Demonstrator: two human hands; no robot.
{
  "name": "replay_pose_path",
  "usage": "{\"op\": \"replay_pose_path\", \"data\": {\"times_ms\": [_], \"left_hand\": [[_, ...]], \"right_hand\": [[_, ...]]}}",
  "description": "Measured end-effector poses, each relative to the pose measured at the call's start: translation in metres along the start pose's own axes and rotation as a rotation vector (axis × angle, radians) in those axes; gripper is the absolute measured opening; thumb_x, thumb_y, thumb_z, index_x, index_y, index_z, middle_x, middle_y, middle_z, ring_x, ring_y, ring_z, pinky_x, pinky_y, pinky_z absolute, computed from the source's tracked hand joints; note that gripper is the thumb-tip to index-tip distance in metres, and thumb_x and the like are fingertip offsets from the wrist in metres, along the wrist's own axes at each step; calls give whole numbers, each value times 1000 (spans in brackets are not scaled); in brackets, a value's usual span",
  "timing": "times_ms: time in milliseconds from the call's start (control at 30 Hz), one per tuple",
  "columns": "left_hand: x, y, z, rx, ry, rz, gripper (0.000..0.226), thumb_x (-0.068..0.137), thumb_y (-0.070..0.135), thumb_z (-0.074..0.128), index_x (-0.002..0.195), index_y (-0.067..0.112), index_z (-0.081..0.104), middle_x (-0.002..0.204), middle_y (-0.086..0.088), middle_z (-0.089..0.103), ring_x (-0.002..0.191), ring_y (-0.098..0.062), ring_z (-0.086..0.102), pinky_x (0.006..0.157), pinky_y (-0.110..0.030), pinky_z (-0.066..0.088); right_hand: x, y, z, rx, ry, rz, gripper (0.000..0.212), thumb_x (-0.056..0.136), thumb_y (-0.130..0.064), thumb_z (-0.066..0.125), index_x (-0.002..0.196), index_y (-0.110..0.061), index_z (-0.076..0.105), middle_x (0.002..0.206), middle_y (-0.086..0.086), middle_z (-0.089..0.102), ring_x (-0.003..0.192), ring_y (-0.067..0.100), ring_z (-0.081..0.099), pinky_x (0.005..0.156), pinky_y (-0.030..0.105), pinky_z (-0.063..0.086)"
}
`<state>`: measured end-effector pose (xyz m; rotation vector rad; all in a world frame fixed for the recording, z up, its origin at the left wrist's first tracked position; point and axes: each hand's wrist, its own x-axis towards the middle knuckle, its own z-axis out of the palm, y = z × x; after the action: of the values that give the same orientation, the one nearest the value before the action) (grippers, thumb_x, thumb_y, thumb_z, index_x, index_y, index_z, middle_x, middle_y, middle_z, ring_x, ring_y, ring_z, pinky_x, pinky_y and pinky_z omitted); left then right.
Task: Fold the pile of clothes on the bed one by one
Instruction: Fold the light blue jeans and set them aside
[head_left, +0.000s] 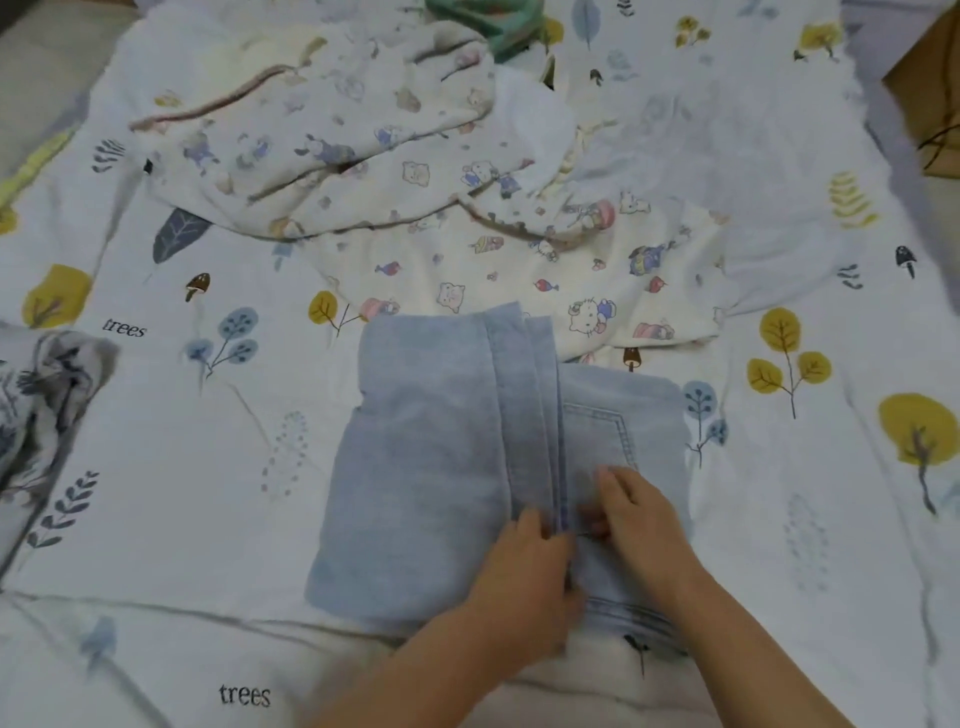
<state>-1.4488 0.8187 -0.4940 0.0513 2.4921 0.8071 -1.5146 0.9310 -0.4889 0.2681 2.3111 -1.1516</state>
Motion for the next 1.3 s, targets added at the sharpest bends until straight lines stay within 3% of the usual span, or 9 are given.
{"op": "replay_pose_path", "data": {"times_ms": [200,300,433,633,800,900,1033,1200,1300], "left_hand": [[-24,-15,-28,-90,-39,159,26,86,20,54,109,13,64,107,-9,63,98,-22,56,88,-32,44],[-36,-28,-49,-146,371,71,23,81,17,46,91,12,67,89,-2,67,85,-11,53,77,-21,41],[-39,-58,-63,-50,774,-77,42,82,27,39,115,9,60,113,-7,58,104,-18,50,90,-21,33],[-28,-95,-25,-254,413,-434,75,92,40,48,149,13,7,146,-13,33,130,-26,37,105,-33,31],[-26,-108,-27,-327,457,-395,85,82,45,62,148,23,13,136,-7,42,120,-22,46,93,-27,37],[-28,-110,-26,-352,452,-385,93,78,49,66,148,25,11,136,-3,42,119,-19,46,90,-25,36],[-31,-114,-27,-530,417,-439,87,55,69,67,121,23,35,111,10,56,98,-14,59,81,-34,51],[-32,-116,-22,-519,374,-491,75,70,57,69,128,25,34,104,14,49,87,-9,51,71,-22,39],[-34,-121,-21,-559,381,-484,64,78,54,62,129,24,35,110,11,53,89,-10,52,75,-22,39]], "right_hand": [[14,-26,41,180,-33,30,22,84,-21,68,96,-7,56,95,7,62,84,19,58,77,33,50],[1,-36,36,185,131,-263,11,83,-6,61,84,-15,56,76,-2,58,72,5,55,67,19,48],[-22,-12,0,126,463,-342,26,85,-17,61,72,-25,40,57,-8,39,49,1,41,44,15,32],[-9,28,-17,-199,70,75,17,87,-31,60,78,-18,52,71,-7,55,64,8,49,50,23,32],[22,-1,-19,78,223,66,38,85,-51,57,80,-13,59,74,-4,58,65,6,51,52,25,33],[37,-18,-17,240,204,25,19,85,-37,64,85,-20,55,80,-9,57,69,-1,50,57,19,37],[40,-16,-22,102,586,-319,17,86,-18,63,82,-14,48,70,-9,51,62,-10,50,54,6,36],[50,-3,-14,-155,459,113,21,85,-15,62,97,-5,47,91,15,54,98,37,53,77,37,38],[48,-38,-5,-372,704,-29,52,77,-6,62,126,-3,42,122,25,45,116,40,41,94,50,34]]}}
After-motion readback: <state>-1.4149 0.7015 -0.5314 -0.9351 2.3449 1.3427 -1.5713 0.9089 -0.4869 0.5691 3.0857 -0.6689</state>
